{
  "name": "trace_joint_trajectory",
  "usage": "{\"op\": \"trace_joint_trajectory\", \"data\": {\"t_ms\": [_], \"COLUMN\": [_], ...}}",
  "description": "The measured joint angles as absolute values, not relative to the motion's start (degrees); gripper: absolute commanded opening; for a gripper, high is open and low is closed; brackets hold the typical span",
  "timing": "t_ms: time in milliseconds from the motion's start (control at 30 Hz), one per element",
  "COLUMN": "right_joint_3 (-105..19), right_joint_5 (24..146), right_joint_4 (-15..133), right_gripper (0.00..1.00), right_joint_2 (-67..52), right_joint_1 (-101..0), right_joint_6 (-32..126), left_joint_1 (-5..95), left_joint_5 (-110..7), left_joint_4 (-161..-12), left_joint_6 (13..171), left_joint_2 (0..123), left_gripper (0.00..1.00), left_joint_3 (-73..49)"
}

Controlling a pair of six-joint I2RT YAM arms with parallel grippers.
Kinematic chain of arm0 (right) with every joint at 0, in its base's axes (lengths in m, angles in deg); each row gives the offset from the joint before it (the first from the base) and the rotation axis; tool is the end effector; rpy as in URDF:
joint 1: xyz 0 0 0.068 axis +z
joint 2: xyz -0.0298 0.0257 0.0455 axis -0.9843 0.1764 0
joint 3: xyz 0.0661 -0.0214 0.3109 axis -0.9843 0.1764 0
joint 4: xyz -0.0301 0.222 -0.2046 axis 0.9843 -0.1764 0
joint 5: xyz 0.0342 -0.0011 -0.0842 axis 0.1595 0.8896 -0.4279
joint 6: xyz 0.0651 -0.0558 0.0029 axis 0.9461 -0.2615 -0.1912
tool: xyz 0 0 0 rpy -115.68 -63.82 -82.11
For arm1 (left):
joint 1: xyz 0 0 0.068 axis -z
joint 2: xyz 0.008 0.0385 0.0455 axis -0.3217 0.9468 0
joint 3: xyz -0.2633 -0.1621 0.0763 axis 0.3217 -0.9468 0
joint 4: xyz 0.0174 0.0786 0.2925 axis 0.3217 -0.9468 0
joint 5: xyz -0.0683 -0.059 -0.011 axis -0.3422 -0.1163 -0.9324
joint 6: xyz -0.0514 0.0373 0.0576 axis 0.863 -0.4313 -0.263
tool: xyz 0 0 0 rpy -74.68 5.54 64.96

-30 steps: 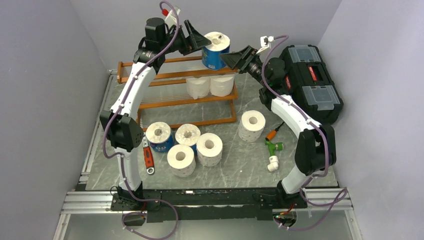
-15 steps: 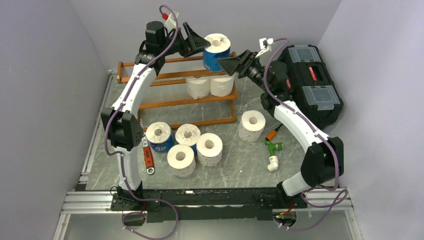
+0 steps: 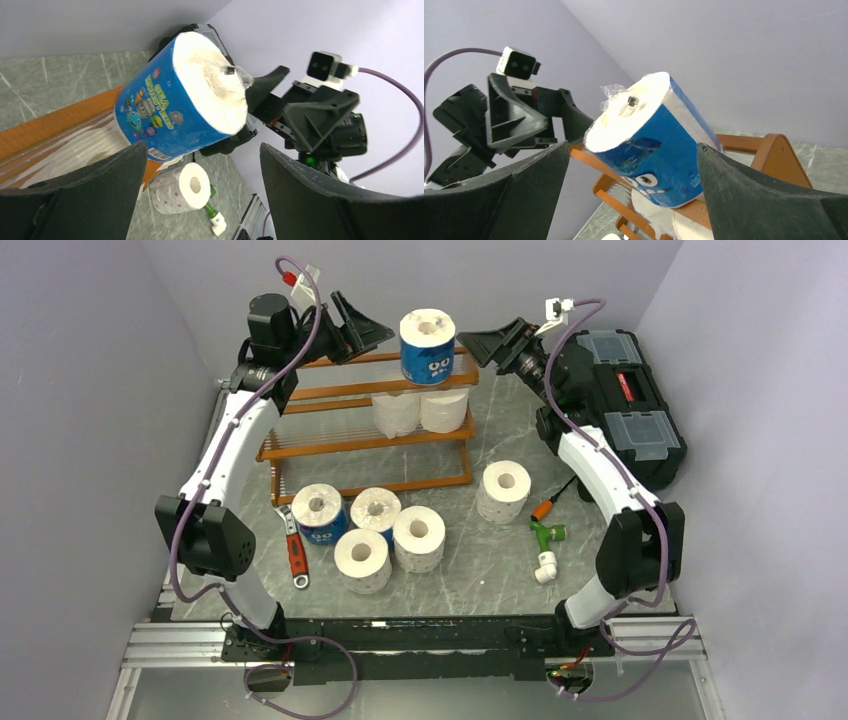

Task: Place and organize the paper towels onto the shelf
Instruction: Place the paper towel on the shelf.

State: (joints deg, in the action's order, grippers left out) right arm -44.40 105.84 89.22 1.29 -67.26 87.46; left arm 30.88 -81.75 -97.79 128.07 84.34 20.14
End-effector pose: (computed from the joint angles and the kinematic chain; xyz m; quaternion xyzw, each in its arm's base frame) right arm 0.4292 0.1322 0.4620 -0.0143 0.6089 0.5137 0.6043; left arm 0.4601 -0.1468 0.5034 0.0088 0.7223 -0.5289 0.4455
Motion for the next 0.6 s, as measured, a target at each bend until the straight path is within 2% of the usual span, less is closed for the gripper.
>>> {"op": "trace_joint_trajectory", "data": {"t_ms": [267, 600], "right_joint_3": [-47.3, -48.3], "right_joint_5": [108.6, 109.7], "right_joint_4": [91.6, 92.0], "right_gripper": [1.00, 1.00], "right_joint_2": [7.7, 8.4], "right_joint_1": [-67.2, -66.8], "right_joint_6": [91.4, 92.3], "left_joint_1": [32.7, 34.1], "left_joint_5": [-81.5, -81.8], "left_joint_4": [-97.1, -97.7], "left_joint_6": [127.4, 127.1], "left_joint_2": [84.6, 90.9], "left_gripper": [0.87, 0.86], "left_joint_3": [19.9, 23.1]}}
